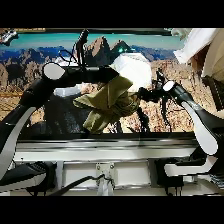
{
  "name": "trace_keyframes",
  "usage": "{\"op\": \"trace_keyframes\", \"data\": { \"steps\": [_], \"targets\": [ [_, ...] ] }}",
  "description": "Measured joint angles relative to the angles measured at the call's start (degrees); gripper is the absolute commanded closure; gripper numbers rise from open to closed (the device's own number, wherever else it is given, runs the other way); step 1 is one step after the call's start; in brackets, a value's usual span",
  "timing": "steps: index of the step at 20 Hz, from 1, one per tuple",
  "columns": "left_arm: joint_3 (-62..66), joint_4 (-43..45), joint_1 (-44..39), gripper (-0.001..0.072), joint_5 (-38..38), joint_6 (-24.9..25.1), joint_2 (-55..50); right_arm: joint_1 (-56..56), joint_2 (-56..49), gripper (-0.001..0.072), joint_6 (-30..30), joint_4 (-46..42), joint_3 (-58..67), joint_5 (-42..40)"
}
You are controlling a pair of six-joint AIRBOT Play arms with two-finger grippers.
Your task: Fold the clothes and pants, and hang the long-sleeved shirts on hangers.
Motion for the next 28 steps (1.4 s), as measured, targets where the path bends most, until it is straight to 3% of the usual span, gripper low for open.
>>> {"op": "trace_keyframes", "data": {
  "steps": [6, 13, 19, 24, 28],
  "targets": [
    [0.0, -0.8, 6.8, 0.0695, 2.1, 0.0, 9.4, 0.2, 14.8, 0.0685, -4.6, -2.4, 15.6, -3.3],
    [0.0, -0.2, 10.8, 0.0695, 13.2, 0.9, 25.4, 4.5, 24.6, 0.0685, -7.6, -3.9, 44.6, -4.3],
    [0.0, 14.3, 11.2, 0.0696, 13.5, 0.7, 32.1, 5.9, 22.9, 0.0685, -6.5, -5.8, 53.6, -0.2],
    [-3.8, 31.6, 11.2, 0.0696, 5.2, -11.4, 33.0, 10.2, 16.2, 0.0685, -5.6, -6.5, 54.8, 5.2],
    [-14.6, 46.8, 11.2, 0.0696, -1.4, -28.7, 35.2, 17.7, 8.7, 0.0685, -5.6, -10.3, 55.0, 7.2]
  ]
}}
